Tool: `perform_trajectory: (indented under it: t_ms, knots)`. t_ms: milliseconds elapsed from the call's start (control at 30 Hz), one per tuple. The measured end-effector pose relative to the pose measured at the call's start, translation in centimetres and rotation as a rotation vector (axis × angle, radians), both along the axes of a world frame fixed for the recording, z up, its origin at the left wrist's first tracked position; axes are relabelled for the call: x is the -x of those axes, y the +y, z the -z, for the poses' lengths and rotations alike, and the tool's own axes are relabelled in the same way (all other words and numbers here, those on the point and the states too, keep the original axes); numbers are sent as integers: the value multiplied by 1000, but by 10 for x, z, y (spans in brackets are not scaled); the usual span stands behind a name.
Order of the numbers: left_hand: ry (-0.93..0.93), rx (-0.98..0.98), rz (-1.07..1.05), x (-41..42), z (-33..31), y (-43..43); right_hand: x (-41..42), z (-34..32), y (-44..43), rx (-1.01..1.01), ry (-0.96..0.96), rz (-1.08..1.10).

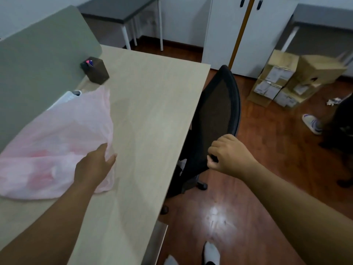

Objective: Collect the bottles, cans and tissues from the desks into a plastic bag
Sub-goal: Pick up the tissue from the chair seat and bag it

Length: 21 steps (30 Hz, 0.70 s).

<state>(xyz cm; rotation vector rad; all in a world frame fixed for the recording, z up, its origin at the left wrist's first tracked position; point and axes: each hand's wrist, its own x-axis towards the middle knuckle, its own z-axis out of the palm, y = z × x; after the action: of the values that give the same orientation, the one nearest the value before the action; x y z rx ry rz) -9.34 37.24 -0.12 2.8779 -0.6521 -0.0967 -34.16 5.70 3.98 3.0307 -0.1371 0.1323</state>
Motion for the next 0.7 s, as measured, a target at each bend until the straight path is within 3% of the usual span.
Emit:
perform_trajectory:
  t_ms: [367,533,600,700]
  knots:
    - [87,-11,9,10,17,-19,60,6,-94,9,-63,148]
    - [-88,-187,11,14,36,-15,73,4,-118,163,30,163]
    - [6,-221,-105,13,50,-13,72,10,-113,230,61,164]
    - [188,-190,-191,8,70,-12,60,30,-89,171,17,162]
